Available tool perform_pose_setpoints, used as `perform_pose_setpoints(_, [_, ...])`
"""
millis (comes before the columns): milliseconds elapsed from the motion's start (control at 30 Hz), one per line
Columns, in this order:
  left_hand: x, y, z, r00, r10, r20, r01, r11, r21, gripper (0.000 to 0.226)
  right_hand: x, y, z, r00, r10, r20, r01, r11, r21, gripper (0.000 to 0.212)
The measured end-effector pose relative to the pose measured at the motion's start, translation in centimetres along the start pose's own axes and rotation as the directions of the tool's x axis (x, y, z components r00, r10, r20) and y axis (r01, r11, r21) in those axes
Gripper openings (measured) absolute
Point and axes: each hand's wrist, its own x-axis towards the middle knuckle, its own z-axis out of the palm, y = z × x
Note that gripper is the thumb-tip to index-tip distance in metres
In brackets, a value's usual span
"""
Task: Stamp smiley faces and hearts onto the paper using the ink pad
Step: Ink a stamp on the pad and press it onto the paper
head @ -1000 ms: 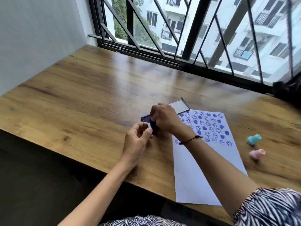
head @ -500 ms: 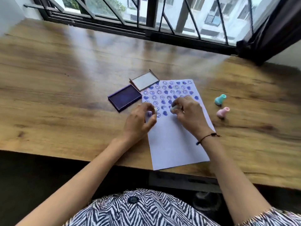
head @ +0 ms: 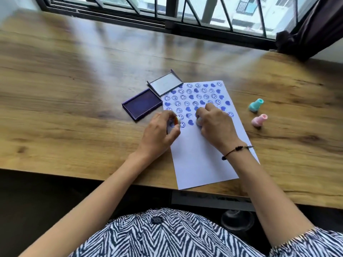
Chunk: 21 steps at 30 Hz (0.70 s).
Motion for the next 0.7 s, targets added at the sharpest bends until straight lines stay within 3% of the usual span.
perform_pose_setpoints(133, [-0.02, 0.05, 0.06, 1.0, -0.007, 0.001, 0.007, 1.0, -0.011, 0.021, 0.17, 0.0, 0.11, 1.0, -0.025, -0.001, 0.025, 0.998, -0.054, 0.017])
perform_pose_setpoints(533, [0.03, 0.09, 0.03, 1.0, -0.024, 0.014, 0.024, 1.0, -0.014, 0.025, 0.28, 0.15, -0.16, 0.999, -0.026, 0.039, 0.024, 0.999, 0.042, 0.013])
perform_pose_setpoints(700, [0.0, 0.13, 0.02, 1.0, -0.012, 0.005, 0.012, 1.0, -0.012, 0.016, 0.24, 0.1, -0.4, 0.998, -0.008, 0.063, 0.003, 0.997, 0.078, 0.015])
